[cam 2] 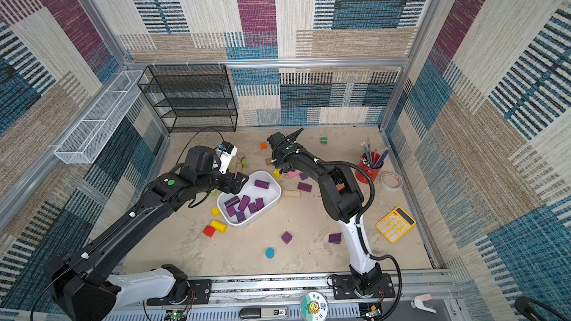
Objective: Pick purple bricks into the storage bin
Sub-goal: Pick up the building block from the center of the board.
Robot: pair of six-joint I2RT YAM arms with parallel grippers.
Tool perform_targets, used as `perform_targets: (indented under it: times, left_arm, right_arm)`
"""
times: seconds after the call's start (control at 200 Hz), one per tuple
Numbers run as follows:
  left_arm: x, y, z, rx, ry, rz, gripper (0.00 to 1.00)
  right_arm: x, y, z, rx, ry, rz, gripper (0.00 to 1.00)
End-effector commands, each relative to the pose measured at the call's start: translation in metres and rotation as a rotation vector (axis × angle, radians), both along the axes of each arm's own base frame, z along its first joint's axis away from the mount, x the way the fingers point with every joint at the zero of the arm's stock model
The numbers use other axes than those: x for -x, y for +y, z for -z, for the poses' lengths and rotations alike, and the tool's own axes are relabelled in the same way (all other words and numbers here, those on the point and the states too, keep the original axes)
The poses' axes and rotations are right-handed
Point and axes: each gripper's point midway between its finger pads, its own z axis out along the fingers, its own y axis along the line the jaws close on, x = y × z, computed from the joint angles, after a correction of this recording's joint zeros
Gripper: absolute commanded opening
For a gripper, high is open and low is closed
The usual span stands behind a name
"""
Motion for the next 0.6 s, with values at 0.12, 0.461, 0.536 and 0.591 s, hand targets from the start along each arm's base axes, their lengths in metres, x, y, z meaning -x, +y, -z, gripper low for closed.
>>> perform_targets:
  times: [0.12,0.461,0.536,0.591]
  left_arm:
    - [0.002,-0.003,-0.008,0.036,-0.013,0.008,0.88]
    - [0.004,-0.004,-0.01,0.049,-0.013,0.015,0.87]
    - [0.004,-0.004,-0.01,0.048,-0.015,0.015,0.87]
    - [0.004,-0.003,-0.011,0.049,-0.019,0.014,0.87]
  right_arm:
    - [0.0,-0.004,0.008,0.034,0.018,0.029,0.61]
    - [-0.001,-0.008,0.018,0.06,0.033,0.042,0.53]
    - [-0.003,-0.008,0.019,0.063,0.031,0.045,0.52]
    - [-0.005,-0.006,0.02,0.063,0.033,0.041,0.52]
